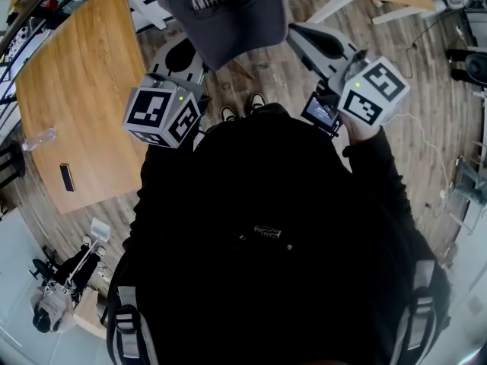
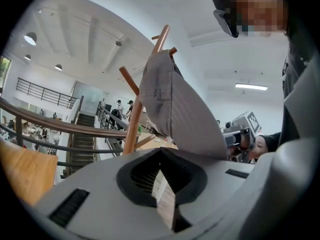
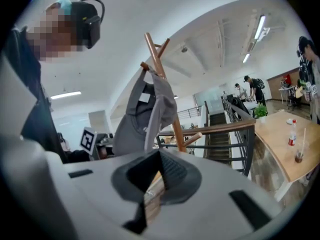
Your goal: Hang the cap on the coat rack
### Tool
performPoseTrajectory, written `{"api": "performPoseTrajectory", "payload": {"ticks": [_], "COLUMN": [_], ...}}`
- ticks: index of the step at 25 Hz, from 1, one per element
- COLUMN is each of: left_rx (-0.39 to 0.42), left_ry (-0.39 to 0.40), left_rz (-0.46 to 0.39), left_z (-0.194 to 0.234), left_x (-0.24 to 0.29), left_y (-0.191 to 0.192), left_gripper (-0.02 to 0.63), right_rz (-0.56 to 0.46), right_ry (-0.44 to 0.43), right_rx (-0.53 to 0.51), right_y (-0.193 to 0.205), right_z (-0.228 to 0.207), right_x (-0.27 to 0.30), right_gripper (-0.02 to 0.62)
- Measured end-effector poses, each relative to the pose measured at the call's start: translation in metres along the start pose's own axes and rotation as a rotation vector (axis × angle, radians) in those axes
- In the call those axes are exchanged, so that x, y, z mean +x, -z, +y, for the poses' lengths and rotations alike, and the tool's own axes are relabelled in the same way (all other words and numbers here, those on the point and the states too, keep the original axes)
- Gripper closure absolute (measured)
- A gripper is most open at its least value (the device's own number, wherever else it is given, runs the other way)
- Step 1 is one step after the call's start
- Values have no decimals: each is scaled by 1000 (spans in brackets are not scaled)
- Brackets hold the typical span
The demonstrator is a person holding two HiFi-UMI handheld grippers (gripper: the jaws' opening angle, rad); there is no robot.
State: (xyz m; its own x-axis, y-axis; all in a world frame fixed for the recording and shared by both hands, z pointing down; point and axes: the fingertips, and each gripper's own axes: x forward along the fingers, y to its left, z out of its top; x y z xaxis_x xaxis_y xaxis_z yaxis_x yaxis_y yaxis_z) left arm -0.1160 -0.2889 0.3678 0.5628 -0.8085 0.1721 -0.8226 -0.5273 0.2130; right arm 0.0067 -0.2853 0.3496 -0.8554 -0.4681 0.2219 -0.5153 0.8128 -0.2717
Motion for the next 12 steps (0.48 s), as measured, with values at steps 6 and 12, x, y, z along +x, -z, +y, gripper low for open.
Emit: {"api": "performPoseTrajectory", "payload": {"ticks": [6,12], "left_rx": [-1,-6], "left_ry": [-6,-6], "left_rz": [7,11], "left_z": [3,0], "left_x": [7,3], "left_y": [-1,4], "left_gripper": [598,598], "right_rz": [-9,-11], "right_ry": [56,62], "right_rx": [21,2], "right_y": [6,5], "right_z": [-7,-6], "right_x": [1,2], "right_gripper": [592,592]}}
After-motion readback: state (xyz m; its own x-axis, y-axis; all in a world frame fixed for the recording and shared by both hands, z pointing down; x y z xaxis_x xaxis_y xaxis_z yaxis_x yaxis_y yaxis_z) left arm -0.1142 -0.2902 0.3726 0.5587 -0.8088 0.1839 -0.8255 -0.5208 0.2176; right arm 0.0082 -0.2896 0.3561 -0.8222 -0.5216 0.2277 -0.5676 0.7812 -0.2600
